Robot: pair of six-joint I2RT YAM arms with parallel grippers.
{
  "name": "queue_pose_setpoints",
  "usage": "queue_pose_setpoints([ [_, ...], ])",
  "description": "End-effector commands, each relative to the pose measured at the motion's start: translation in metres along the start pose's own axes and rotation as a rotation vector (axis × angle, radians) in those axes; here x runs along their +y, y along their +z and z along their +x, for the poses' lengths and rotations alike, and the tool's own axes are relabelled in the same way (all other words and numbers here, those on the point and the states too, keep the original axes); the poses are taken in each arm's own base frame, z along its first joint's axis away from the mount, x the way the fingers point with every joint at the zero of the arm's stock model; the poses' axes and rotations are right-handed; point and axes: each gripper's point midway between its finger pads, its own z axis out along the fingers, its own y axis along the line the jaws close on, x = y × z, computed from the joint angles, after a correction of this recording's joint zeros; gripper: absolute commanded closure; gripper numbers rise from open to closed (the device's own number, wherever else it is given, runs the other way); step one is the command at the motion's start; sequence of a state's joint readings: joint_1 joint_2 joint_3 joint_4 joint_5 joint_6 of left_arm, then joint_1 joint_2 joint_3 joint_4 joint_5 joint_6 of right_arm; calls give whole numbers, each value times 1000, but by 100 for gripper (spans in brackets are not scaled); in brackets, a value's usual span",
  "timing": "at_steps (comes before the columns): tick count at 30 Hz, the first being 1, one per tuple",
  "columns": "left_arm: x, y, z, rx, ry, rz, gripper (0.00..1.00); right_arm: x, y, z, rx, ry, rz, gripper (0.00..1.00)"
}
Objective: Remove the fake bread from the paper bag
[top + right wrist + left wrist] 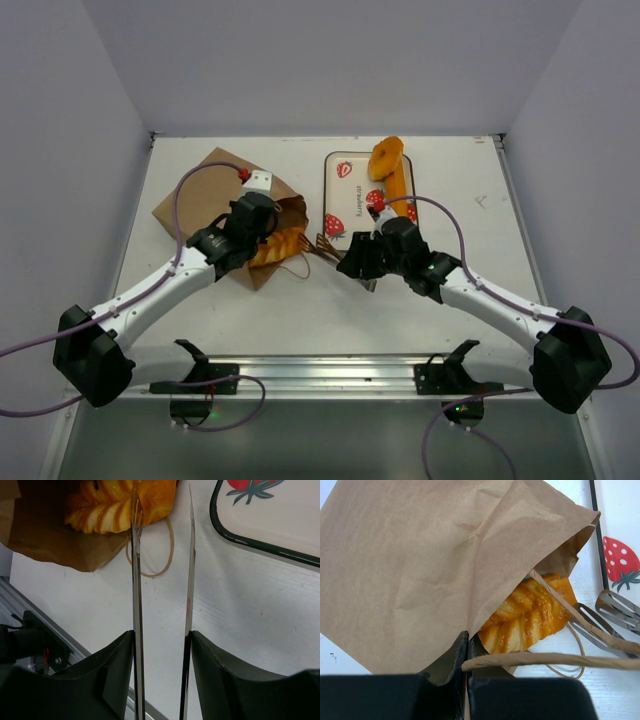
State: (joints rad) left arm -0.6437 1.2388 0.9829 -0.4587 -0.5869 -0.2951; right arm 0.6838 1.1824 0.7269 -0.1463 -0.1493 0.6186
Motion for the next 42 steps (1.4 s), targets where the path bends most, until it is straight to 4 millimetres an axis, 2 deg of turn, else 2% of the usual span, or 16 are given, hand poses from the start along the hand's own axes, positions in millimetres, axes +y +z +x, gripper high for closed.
queue_pose_setpoints([
  [1, -3, -4, -12, -53, -13, 33, 100, 25, 2, -29, -86, 2, -75, 47],
  [8, -4, -3, -11, -50, -4, 37, 100, 30, 17, -36, -81, -6, -87, 46],
  [12, -4, -3, -11, -50, 3, 37, 100, 29, 31, -33, -45, 4, -84, 46],
  [14, -4, -3, -11, -50, 3, 37, 100, 34, 33, -39, -68, -1, -101, 46],
  [25, -5, -3, -11, -50, 3, 48, 100, 41, 40, -34, -47, 35, -149, 51],
  [29, -5, -3, -10, -47, 4, 47, 100, 43, 38, -31, -39, 42, -163, 52],
  [32, -5, -3, -9, -46, 4, 44, 100, 41, 36, -29, -38, 47, -159, 57],
  [38, -2, -1, -8, -41, 4, 18, 100, 45, 20, -34, -64, 47, -162, 67],
  [42, 0, 3, -5, -28, 10, -2, 100, 48, 9, -39, -88, 40, -162, 69],
])
